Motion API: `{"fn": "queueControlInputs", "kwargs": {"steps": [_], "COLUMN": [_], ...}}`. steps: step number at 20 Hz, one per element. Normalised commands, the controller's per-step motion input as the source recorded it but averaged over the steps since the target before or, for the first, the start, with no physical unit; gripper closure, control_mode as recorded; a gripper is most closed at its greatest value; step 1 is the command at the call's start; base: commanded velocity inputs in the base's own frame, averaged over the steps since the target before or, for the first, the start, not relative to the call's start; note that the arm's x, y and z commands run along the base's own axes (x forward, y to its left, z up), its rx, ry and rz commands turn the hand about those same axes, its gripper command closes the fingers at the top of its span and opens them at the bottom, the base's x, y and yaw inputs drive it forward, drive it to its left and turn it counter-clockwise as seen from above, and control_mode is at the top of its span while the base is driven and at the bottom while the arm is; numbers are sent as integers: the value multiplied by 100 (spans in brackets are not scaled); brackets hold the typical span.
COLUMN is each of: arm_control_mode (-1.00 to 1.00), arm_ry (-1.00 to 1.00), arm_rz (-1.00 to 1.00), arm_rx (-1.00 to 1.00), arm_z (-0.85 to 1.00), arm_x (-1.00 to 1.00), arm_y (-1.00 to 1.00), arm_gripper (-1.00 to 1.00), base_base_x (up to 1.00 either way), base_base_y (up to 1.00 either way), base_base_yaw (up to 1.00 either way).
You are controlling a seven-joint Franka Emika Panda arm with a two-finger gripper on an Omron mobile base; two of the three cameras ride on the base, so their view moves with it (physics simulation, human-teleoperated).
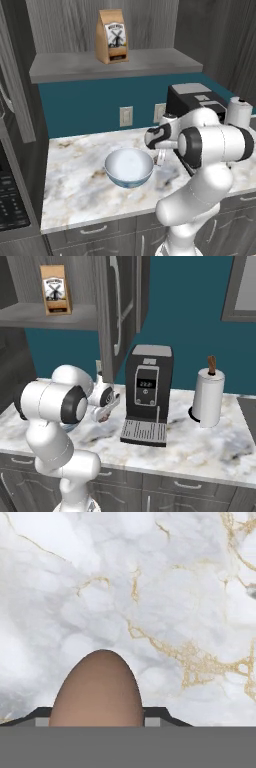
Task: Pick the egg and butter from the fridge and place them by the bowl for mixing.
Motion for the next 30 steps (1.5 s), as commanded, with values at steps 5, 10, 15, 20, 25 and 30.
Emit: {"fn": "queueControlInputs", "kwargs": {"steps": [5,10,15,20,25,30], "arm_control_mode": [-100,-100,-100,-100,-100,-100], "arm_ry": [3,0,1,0,0,0], "arm_rz": [0,0,0,-1,-10,-30], "arm_rx": [0,0,-1,-6,-6,0], "arm_z": [-4,0,34,79,84,76], "arm_x": [0,0,-12,-23,-57,-93], "arm_y": [1,0,1,17,12,0], "arm_gripper": [-100,-100,-100,-100,-100,-100], "base_base_x": [0,0,0,0,0,0], "base_base_y": [0,0,0,0,0,0], "base_base_yaw": [0,0,0,0,0,0]}}
